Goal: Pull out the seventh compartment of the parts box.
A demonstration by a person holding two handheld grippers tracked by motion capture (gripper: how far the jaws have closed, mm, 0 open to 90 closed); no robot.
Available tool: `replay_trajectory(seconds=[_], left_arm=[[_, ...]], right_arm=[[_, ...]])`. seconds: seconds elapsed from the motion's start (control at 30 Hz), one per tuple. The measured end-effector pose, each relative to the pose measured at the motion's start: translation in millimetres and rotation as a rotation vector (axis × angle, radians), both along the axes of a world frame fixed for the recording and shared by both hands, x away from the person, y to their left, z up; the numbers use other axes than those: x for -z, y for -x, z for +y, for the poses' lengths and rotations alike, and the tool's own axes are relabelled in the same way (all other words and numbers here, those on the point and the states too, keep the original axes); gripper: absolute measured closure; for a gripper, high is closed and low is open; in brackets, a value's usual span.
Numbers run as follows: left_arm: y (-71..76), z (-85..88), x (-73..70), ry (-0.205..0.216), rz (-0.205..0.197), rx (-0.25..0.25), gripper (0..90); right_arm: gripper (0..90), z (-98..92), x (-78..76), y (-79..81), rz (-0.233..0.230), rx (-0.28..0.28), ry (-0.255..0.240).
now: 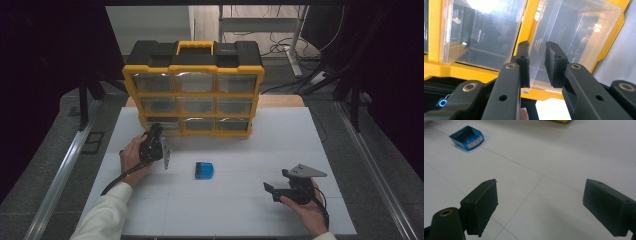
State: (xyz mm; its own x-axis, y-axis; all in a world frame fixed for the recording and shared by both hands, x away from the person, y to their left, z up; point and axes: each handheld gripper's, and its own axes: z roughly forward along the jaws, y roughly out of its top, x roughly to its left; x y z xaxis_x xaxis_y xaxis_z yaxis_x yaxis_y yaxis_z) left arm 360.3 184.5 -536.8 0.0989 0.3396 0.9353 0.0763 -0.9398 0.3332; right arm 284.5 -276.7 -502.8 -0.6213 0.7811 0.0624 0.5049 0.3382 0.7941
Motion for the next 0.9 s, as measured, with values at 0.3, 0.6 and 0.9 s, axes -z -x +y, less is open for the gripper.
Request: replay_trajectory(seconds=[0.3,0.6,0.9], left_arm=[[3.4,0.6,-0.2,-0.001,0.001,0.006,74.4],[8.3,0.8,-0.5,0.001,0.004,0.008,74.4],[11.2,1.1,-1.2,0.0,0.005,0.012,74.3]], right_arm=[[13.0,0.5,0.3,-0.3,0.003,0.0,0.001],[13.1,0.5,0.2,0.1,0.001,0.0,0.003],[13.0,0.5,0.0,0.0,-0.001,0.0,0.004]])
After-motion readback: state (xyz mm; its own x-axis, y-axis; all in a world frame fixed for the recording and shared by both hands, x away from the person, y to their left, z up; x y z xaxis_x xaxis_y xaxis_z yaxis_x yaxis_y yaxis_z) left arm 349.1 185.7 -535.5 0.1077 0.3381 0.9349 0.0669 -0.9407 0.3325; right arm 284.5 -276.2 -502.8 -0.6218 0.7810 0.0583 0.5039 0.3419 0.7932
